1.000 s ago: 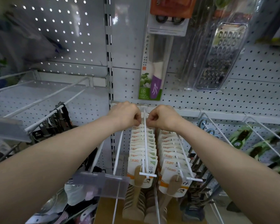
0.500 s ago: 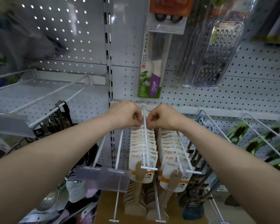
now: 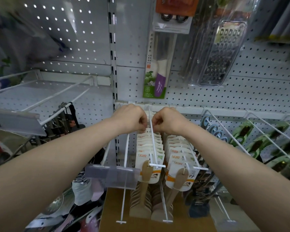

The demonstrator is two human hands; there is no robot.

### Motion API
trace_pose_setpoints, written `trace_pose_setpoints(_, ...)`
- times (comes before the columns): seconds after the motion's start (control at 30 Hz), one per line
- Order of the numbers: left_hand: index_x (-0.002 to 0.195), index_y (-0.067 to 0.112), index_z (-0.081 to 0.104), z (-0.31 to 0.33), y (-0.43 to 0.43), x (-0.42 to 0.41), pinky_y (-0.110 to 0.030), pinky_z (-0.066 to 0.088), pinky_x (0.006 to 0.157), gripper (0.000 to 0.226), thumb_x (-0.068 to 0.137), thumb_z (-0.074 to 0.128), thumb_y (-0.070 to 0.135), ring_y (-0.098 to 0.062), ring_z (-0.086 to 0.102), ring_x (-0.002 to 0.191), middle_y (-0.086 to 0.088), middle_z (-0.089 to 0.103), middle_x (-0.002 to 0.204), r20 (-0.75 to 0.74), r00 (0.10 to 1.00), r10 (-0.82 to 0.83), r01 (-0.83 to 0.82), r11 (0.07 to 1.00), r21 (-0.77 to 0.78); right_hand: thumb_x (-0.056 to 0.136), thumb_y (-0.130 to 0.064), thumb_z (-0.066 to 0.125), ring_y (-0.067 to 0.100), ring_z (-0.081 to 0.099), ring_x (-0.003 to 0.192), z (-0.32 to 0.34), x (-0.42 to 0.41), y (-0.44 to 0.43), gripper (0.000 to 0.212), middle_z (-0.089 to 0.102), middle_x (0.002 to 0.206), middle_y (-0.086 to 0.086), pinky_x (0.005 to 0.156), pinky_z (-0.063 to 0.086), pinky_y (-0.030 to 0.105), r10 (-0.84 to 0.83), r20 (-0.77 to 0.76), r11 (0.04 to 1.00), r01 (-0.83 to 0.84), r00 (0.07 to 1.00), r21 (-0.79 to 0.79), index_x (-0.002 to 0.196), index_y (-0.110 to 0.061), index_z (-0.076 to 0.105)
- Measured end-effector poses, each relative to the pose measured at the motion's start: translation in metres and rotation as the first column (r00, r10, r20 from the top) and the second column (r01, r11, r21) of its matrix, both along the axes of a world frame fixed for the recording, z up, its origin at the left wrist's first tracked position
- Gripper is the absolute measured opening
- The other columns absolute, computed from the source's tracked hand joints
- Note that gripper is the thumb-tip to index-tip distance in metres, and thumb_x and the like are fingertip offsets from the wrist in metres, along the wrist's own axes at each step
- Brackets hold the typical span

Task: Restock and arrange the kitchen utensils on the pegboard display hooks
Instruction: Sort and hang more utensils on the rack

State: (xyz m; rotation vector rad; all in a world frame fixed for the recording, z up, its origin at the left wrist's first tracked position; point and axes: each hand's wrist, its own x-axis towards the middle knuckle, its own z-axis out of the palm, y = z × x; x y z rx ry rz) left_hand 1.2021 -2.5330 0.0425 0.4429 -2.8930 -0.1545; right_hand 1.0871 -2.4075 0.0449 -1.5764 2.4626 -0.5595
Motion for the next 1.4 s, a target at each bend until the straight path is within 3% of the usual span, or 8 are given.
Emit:
trace_pose_setpoints(0.13,0.077,0.037,0.071,0.005,0.001,0.009,-0.026,0.05,0.074,0.008,0.074,0.078,0.04,-0.002,0.062,0.081,0.022,0.063,0.073,-0.023,1.0,-0.019,0.02,0.997,0.08,0.077,-0.019,0.08,-0.005,0.056,0.052,0.003,0.001,0.009,0.006,0.07,0.071,-0.006,0.052,0.042,0.009,-0.003,0.153,1.0,0.007,0.988,-0.025,0.082,-0.019,0.076)
trace_pose_setpoints(0.27,0.087,0.033,0.075,0.003,0.005,0.012,-0.028,0.049,0.076,0.014,0.076,0.076,0.041,-0.007,0.059,0.083,0.019,0.059,0.075,0.044,0.998,-0.036,0.035,0.999,0.025,0.077,-0.017,0.081,-0.007,0.055,0.049,0.003,0.001,0.015,0.009,0.07,0.07,-0.005,0.049,0.043,0.01,-0.018,0.208,0.999,0.025,0.978,-0.031,0.084,-0.018,0.077)
trace_pose_setpoints(0.5,0.083,0.032,0.073,0.002,0.007,0.009,-0.033,0.052,0.079,0.008,0.077,0.076,0.037,-0.011,0.061,0.087,0.017,0.062,0.078,0.045,0.999,-0.005,0.004,1.0,0.029,0.077,-0.016,0.079,-0.006,0.056,0.052,0.003,0.01,0.014,0.014,0.072,0.069,-0.007,0.058,0.044,0.012,-0.044,0.083,0.998,0.047,0.996,-0.042,0.072,-0.028,0.073)
trace_pose_setpoints(0.67,0.078,0.034,0.068,0.002,0.008,0.01,-0.038,0.052,0.082,0.008,0.077,0.072,0.041,-0.012,0.06,0.088,0.017,0.063,0.08,0.061,0.998,0.002,-0.002,1.0,-0.01,0.078,-0.017,0.079,-0.002,0.055,0.059,0.004,0.015,0.019,0.007,0.067,0.067,-0.011,0.062,0.042,0.011,-0.051,0.087,0.998,0.052,0.995,-0.017,0.079,-0.023,0.076)
trace_pose_setpoints(0.83,0.075,0.032,0.067,0.0,0.011,0.009,-0.04,0.05,0.086,0.011,0.077,0.071,0.042,-0.014,0.059,0.088,0.013,0.066,0.084,0.058,0.998,0.028,-0.027,0.999,-0.027,0.078,-0.018,0.079,0.011,0.065,0.082,0.001,0.019,0.017,0.007,0.073,0.081,-0.007,0.088,0.045,0.023,-0.077,-0.045,0.997,0.077,0.996,0.006,0.083,-0.021,0.077)
trace_pose_setpoints(1.03,0.077,0.032,0.068,0.003,0.014,0.016,-0.035,0.053,0.078,0.008,0.077,0.072,0.038,-0.013,0.061,0.086,0.013,0.064,0.08,0.028,1.0,-0.009,0.008,1.0,0.027,0.079,-0.022,0.079,0.0,0.057,0.068,0.008,0.023,0.028,0.006,0.067,0.074,-0.012,0.067,0.041,0.013,-0.05,0.049,0.999,0.05,0.998,0.01,0.085,-0.02,0.077)
trace_pose_setpoints(1.2,0.083,0.032,0.074,0.003,0.017,0.018,-0.036,0.055,0.076,0.01,0.079,0.068,0.039,-0.011,0.062,0.083,0.015,0.069,0.082,0.053,0.999,-0.008,0.007,1.0,0.021,0.083,-0.024,0.075,0.008,0.062,0.076,0.007,0.027,0.024,0.006,0.073,0.082,-0.005,0.08,0.046,0.023,-0.047,-0.036,0.998,0.048,0.998,0.035,0.086,-0.019,0.078)
trace_pose_setpoints(1.4,0.089,0.034,0.074,0.001,0.022,0.016,-0.035,0.054,0.077,0.01,0.081,0.069,0.039,-0.014,0.061,0.086,0.012,0.07,0.091,0.079,0.997,0.013,-0.012,1.0,-0.018,0.085,-0.026,0.072,0.014,0.06,0.081,0.003,0.026,0.015,0.01,0.072,0.083,-0.001,0.081,0.051,0.03,-0.059,-0.128,0.997,0.065,0.99,0.042,0.078,-0.018,0.075)
